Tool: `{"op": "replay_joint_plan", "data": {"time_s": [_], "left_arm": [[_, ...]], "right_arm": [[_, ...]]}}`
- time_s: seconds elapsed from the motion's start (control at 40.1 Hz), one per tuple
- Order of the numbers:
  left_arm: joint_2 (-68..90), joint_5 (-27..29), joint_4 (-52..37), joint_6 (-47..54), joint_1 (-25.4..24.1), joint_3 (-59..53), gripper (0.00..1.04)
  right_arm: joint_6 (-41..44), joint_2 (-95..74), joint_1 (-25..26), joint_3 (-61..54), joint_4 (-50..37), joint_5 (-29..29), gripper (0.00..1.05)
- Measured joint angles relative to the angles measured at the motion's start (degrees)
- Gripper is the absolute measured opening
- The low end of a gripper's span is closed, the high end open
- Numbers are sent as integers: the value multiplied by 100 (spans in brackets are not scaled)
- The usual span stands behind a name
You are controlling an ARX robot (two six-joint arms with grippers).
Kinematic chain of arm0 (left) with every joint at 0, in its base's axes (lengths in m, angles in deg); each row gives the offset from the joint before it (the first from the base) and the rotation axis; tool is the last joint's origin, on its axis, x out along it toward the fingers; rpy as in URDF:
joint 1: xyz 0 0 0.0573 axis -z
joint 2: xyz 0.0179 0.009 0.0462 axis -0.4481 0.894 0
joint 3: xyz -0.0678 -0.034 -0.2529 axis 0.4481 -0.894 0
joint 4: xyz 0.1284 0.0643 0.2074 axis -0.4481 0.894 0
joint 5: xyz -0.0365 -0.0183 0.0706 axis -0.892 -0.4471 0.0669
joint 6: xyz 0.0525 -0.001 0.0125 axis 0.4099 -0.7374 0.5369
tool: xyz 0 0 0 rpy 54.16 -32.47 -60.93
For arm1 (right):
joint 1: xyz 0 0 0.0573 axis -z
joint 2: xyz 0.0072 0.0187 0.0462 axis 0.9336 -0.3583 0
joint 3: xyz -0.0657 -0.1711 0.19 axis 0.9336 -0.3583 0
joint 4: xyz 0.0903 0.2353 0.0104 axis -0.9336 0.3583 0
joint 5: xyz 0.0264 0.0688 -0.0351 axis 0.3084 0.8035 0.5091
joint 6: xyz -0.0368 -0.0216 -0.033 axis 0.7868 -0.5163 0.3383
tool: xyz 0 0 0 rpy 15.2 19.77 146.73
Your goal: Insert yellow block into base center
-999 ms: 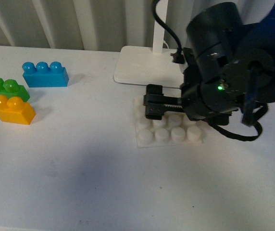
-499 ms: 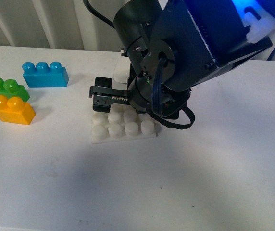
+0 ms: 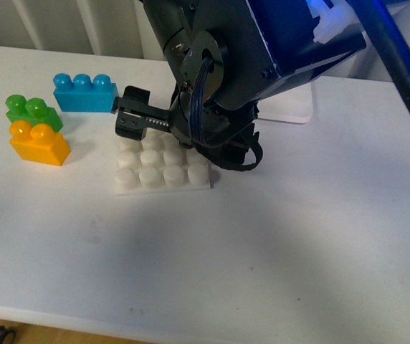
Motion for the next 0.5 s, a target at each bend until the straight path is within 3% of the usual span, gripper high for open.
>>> {"op": "replay_joint_plan", "data": {"time_s": [0.225,0.499], "left_arm": [[0,0,0,0,0,0,98],[0,0,0,0,0,0,98]], "right_arm": [[-184,-28,-13,44,-105,28,95],[-426,404,186,-811,-787,151,95]]}}
